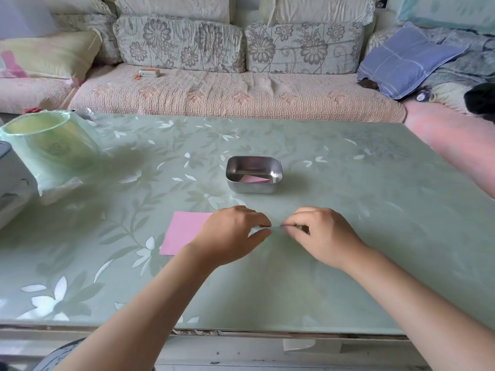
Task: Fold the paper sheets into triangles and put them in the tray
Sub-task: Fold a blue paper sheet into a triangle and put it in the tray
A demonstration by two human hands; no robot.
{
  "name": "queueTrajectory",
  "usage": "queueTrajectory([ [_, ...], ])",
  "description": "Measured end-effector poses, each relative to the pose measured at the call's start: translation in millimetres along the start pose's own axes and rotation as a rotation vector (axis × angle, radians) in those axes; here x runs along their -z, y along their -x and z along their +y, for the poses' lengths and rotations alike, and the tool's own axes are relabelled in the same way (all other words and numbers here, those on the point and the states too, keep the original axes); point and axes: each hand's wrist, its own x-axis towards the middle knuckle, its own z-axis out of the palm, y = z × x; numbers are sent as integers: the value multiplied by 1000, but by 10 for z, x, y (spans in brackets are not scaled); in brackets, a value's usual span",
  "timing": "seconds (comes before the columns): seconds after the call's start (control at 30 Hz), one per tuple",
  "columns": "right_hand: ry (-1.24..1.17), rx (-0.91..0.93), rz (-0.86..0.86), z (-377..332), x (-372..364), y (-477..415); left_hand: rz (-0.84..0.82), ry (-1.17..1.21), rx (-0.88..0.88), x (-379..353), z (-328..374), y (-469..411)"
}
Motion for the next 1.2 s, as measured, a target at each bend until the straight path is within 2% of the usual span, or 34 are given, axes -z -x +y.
queueTrajectory([
  [0.13,-77,13,97,-8,27,-45,103,12,42,80,15,-35],
  [0.33,-235,86,223,-137,-8,-110,150,68,72,134,48,-59],
  [0.47,-209,106,255,-172,-9,-146,152,87,142,149,29,-85],
  [0.6,-168,126,303,-273,-24,-148,146,98,120,148,38,-79],
  [0.9,-88,72,286,-342,-19,-177,174,67,91,176,36,-63],
  [1.2,-74,-6,261,-244,0,-210,177,16,159,289,-143,-73],
])
